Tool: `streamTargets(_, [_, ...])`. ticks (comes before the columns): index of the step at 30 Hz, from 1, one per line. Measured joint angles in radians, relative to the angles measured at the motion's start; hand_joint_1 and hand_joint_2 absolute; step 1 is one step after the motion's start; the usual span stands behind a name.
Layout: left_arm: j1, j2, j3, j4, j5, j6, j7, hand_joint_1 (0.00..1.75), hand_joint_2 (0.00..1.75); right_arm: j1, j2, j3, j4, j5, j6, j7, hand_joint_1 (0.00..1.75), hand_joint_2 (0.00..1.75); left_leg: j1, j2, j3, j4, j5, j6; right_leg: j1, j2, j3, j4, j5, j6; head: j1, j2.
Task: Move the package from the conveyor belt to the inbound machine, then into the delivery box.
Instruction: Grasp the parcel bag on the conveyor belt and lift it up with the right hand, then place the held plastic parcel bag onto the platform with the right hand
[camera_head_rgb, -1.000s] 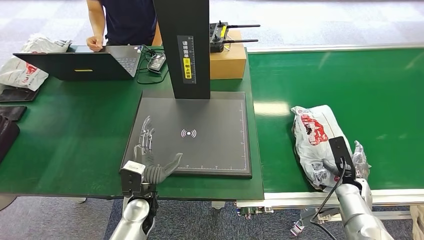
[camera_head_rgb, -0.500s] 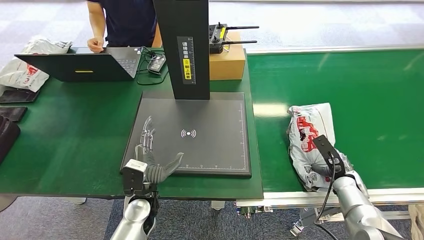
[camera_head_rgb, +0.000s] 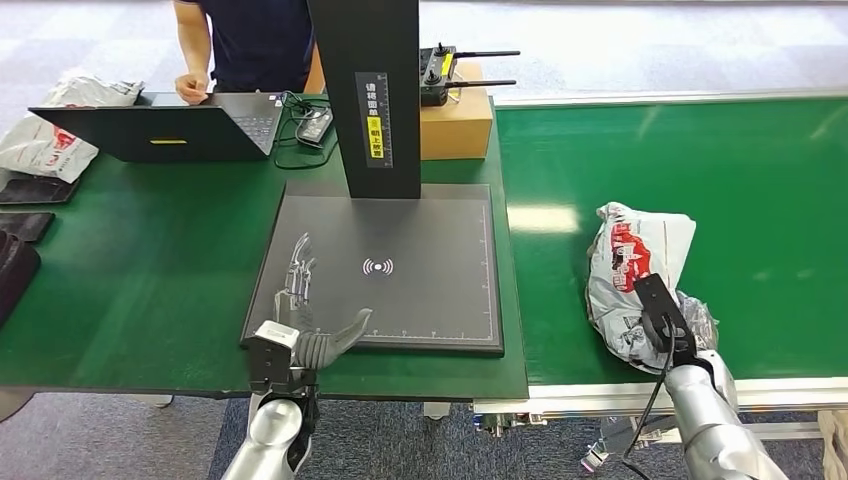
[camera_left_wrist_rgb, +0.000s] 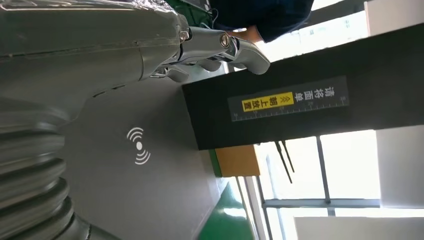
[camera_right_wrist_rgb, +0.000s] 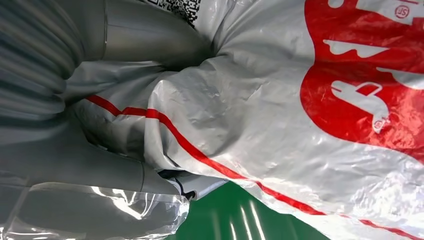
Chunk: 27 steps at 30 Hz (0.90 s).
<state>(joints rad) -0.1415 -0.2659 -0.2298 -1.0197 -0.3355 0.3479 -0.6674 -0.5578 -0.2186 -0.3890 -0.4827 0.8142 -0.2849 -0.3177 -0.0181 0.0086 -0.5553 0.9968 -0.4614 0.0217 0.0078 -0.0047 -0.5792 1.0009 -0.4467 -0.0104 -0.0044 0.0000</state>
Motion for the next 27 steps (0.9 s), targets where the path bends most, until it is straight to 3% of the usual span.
streamTargets(4, [0.0,0.0,-0.001,0.0,-0.004,-0.004,-0.008,0.0,1.75,0.036,0.008,0.012,-0.144,-0.054,0.004,-0.024,1.28,1.75,0.0,0.0,-0.001,0.0,0.0,0.0,0.0,0.0,-0.001,0.0,0.0,0.0,0.0,0.0])
streamTargets(6, [0.0,0.0,0.0,0.0,-0.004,-0.004,-0.013,0.0,1.75,0.046,0.011,0.031,-0.217,-0.082,0.006,-0.034,1.19,1.75,0.0,0.0,-0.001,0.0,0.0,0.0,0.0,0.0,-0.002,0.0,0.0,0.0,0.0,0.0])
streamTargets(13, [0.001,0.0,0.004,0.0,0.002,-0.002,-0.025,0.0,1.75,0.058,0.011,0.154,-0.433,-0.144,0.036,-0.049,1.13,1.75,0.0,0.0,-0.002,0.0,0.0,0.0,0.0,0.0,-0.002,0.0,0.0,0.0,0.0,0.0])
streamTargets(27, [0.004,0.0,0.016,0.0,0.007,0.013,-0.033,0.0,1.75,-0.012,0.014,0.619,-0.592,-0.153,0.078,-0.071,1.05,1.75,0.0,0.0,-0.002,0.0,0.0,0.0,0.001,0.0,-0.002,0.001,0.0,0.0,0.0,0.0])
